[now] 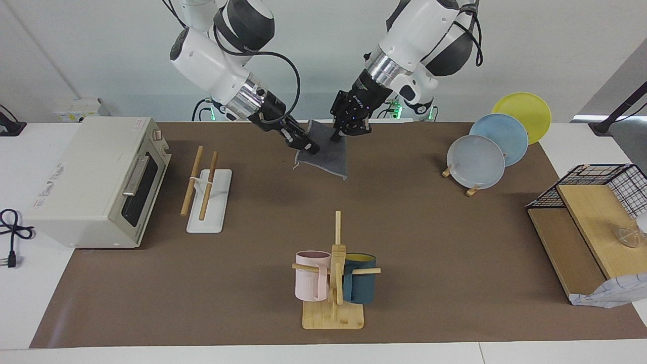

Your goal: Fold towel and hang on rack

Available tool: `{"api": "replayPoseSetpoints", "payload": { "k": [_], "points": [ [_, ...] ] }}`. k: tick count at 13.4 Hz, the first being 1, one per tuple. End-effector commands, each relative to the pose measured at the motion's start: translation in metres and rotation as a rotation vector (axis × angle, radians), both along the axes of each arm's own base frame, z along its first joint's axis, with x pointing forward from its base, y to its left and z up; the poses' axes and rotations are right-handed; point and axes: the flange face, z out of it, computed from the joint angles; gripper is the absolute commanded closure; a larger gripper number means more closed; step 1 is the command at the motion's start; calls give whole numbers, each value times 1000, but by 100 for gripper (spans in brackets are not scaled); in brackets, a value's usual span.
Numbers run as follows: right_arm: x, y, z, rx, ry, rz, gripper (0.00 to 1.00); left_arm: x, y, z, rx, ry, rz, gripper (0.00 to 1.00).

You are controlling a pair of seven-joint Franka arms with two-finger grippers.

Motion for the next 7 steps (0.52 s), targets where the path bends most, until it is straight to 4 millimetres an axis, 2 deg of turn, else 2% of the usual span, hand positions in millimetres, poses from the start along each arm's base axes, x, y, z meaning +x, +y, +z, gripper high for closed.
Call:
{"api": "replayPoseSetpoints", "payload": {
  "k": [1, 2, 3, 4, 7],
  "points": [
    [-2, 0, 0, -1, -15, 33, 100, -10, 3, 0, -10, 1, 20, 100],
    [-2, -1, -2, -3, -17, 37, 100, -13, 3, -2, -6, 1, 20, 100],
    [-3, -1, -3, -6, -19, 42, 100, -16, 3, -7, 3, -2, 10, 79],
    [-3, -1, -3, -12, -29, 52, 100, -22, -3, -6, 1, -14, -5, 1],
    [-11, -2, -12, -193, -110, 250, 100, -24, -3, -8, 5, -16, -11, 0]
  ]
}}
